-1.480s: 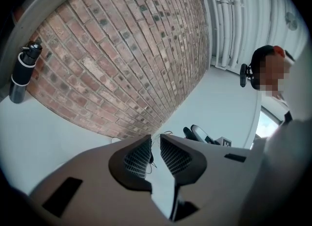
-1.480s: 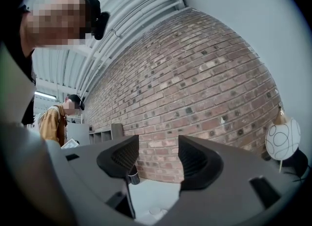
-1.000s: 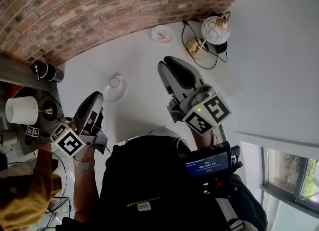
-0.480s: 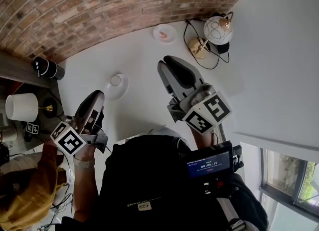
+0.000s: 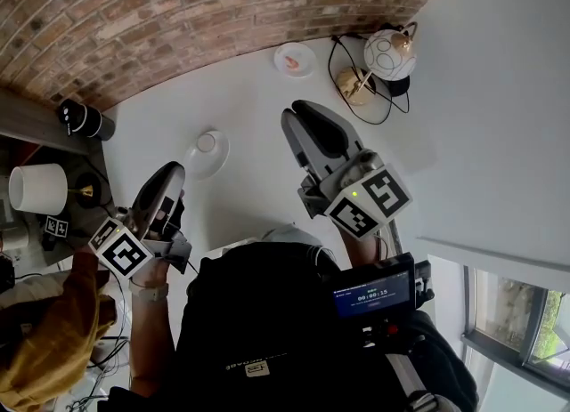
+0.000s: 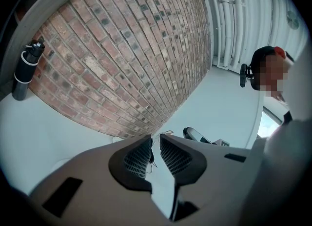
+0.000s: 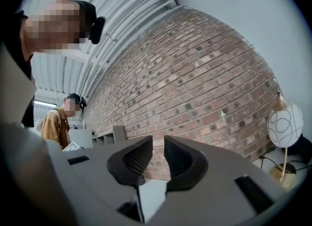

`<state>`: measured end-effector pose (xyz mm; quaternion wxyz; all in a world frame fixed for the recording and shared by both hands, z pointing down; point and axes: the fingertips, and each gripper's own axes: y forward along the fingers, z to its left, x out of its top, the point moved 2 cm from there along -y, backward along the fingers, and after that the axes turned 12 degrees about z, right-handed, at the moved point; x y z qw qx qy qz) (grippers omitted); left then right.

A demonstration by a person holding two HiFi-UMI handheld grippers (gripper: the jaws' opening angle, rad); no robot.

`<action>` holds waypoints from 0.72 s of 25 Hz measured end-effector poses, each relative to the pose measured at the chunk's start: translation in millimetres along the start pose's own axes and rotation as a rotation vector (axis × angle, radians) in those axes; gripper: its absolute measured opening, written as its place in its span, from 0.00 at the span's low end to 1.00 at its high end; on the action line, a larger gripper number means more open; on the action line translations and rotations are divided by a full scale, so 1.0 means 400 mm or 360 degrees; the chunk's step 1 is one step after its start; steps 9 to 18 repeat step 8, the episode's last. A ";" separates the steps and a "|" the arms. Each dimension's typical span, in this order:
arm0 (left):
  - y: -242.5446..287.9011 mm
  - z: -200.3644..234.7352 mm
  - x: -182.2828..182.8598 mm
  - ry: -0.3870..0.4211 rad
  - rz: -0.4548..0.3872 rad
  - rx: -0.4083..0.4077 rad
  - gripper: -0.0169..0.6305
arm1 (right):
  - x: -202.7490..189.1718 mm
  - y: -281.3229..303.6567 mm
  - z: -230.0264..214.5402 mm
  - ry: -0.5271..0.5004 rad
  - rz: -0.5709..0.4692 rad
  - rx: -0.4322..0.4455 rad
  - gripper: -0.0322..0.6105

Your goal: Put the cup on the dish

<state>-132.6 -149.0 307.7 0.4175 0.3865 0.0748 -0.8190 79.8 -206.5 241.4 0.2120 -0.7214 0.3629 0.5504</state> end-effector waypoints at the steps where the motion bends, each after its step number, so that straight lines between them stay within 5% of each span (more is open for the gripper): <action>1: -0.001 0.001 -0.001 -0.0001 0.0000 0.0001 0.12 | -0.002 0.001 0.000 0.0002 0.0003 -0.0001 0.17; 18: 0.000 0.001 -0.010 -0.0005 0.0003 -0.0002 0.12 | -0.011 -0.004 -0.001 0.0000 0.0009 -0.0009 0.17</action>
